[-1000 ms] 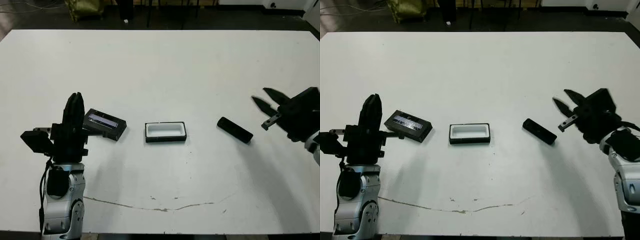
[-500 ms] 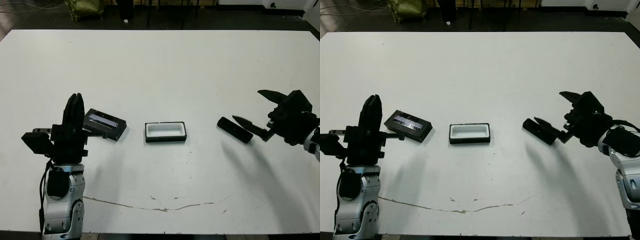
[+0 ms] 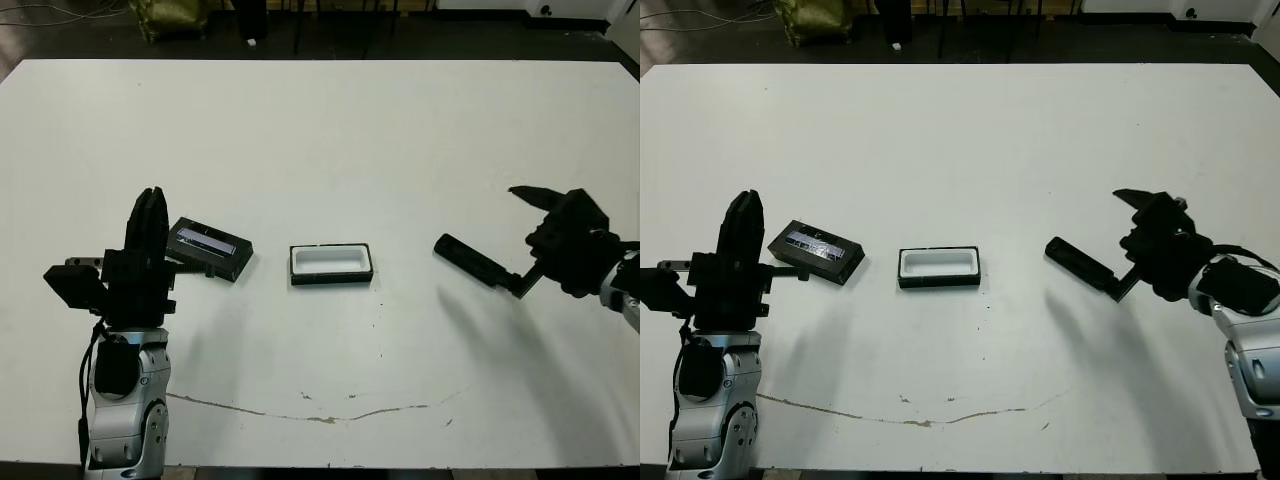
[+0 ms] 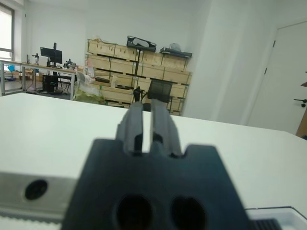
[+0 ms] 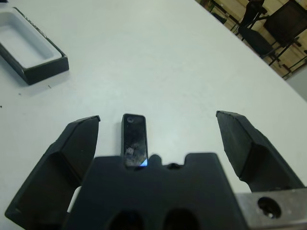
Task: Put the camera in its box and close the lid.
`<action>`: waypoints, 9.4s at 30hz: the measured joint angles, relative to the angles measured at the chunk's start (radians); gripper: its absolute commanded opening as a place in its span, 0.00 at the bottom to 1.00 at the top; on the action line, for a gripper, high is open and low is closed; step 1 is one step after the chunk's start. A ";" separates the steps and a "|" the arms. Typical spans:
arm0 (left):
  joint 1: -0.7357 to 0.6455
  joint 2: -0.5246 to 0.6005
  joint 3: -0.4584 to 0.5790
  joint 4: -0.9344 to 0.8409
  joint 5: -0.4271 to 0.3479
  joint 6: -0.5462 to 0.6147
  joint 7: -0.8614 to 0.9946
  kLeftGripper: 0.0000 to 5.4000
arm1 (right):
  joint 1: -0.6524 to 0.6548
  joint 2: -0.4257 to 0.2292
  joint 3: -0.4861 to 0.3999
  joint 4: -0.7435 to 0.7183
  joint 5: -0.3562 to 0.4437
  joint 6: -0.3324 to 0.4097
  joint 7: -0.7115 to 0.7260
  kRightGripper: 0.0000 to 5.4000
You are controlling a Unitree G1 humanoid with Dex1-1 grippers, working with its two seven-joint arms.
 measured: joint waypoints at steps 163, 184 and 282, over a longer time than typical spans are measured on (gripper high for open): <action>0.031 0.019 -0.013 -0.036 -0.011 0.054 0.019 0.00 | -0.626 0.215 0.443 0.234 -0.031 0.264 0.458 0.07; 0.032 0.006 -0.026 -0.031 -0.008 0.053 0.027 0.00 | -0.652 0.234 0.517 0.317 -0.099 0.171 0.500 0.07; 0.046 -0.008 -0.026 -0.034 -0.011 0.047 0.023 0.00 | -0.753 0.334 0.651 0.463 -0.316 0.043 0.573 0.43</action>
